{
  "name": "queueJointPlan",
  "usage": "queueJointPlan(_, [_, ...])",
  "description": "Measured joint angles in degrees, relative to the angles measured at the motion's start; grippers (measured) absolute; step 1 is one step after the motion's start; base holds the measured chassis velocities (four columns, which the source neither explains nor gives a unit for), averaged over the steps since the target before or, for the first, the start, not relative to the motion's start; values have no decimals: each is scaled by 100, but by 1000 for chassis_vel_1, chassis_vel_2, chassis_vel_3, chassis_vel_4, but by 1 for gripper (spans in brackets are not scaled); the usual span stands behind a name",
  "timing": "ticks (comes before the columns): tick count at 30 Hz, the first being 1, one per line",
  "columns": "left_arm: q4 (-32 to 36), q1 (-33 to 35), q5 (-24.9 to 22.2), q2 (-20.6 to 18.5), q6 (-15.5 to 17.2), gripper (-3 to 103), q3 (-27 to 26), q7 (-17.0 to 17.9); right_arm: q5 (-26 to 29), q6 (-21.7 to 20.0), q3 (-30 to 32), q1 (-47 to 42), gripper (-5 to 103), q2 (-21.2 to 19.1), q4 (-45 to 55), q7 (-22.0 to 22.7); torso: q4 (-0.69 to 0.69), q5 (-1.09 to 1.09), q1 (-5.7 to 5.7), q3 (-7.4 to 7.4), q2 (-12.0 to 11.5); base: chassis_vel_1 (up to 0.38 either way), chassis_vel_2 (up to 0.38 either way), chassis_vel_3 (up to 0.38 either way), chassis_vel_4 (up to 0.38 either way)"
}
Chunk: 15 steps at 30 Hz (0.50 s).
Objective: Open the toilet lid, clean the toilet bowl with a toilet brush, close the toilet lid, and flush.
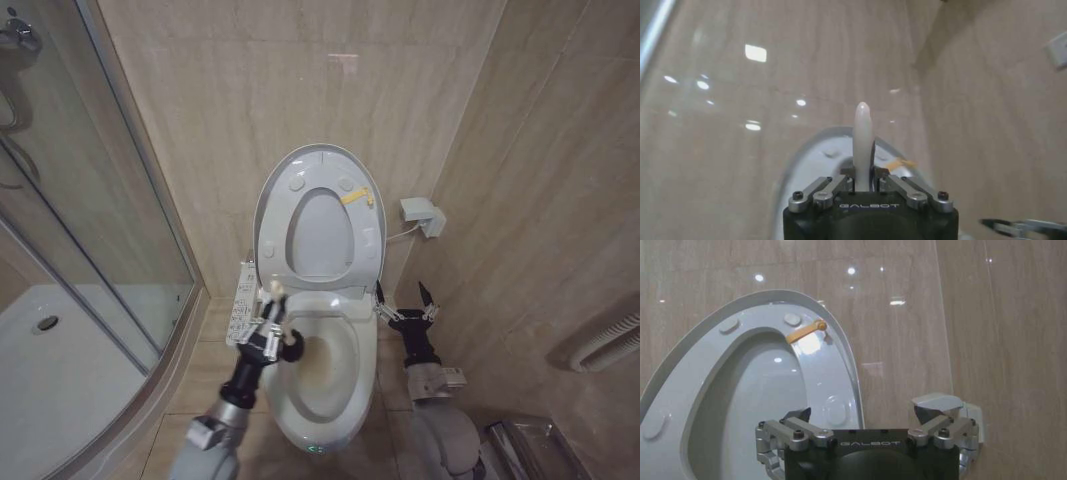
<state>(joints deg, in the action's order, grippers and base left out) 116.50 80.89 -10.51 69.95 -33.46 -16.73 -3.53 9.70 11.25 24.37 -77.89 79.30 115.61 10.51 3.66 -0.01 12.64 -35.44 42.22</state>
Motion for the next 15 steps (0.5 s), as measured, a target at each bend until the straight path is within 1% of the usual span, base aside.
queueJointPlan(2, [133,270,99,-14,15,18,-300,117,0,0,0,0,100,0,0,0,0,0,0,0,0,0,0,0,0])
queueJointPlan(3, [133,270,99,-14,15,18,-300,117,0,0,0,0,100,0,0,0,0,0,0,0,0,0,0,0,0])
queueJointPlan(5, [271,630,174,15,15,18,-590,217,0,0,0,0,100,0,0,0,0,0,0,0,0,0,0,0,0])
queueJointPlan(6, [271,630,174,15,15,18,-590,217,0,0,0,0,100,0,0,0,0,0,0,0,0,0,0,0,0])
queueJointPlan(9, [455,1125,333,161,12,18,-884,389,0,0,0,0,100,0,0,0,0,0,0,0,0,0,0,0,0])
queueJointPlan(11, [468,1239,396,201,-4,18,-937,435,0,0,0,0,100,0,0,0,-2,0,0,0,0,0,0,0,0])
queueJointPlan(13, [441,1348,520,153,-100,18,-922,474,0,0,0,0,100,0,0,0,-2,0,-1,0,0,0,0,0,0])
queueJointPlan(14, [405,1348,557,90,-144,18,-883,474,0,0,0,0,100,0,0,0,1,0,-1,0,0,0,0,0,0])
queueJointPlan(15, [405,1348,557,90,-144,18,-883,474,0,0,0,0,100,0,0,0,1,0,-1,0,0,0,0,0,0])
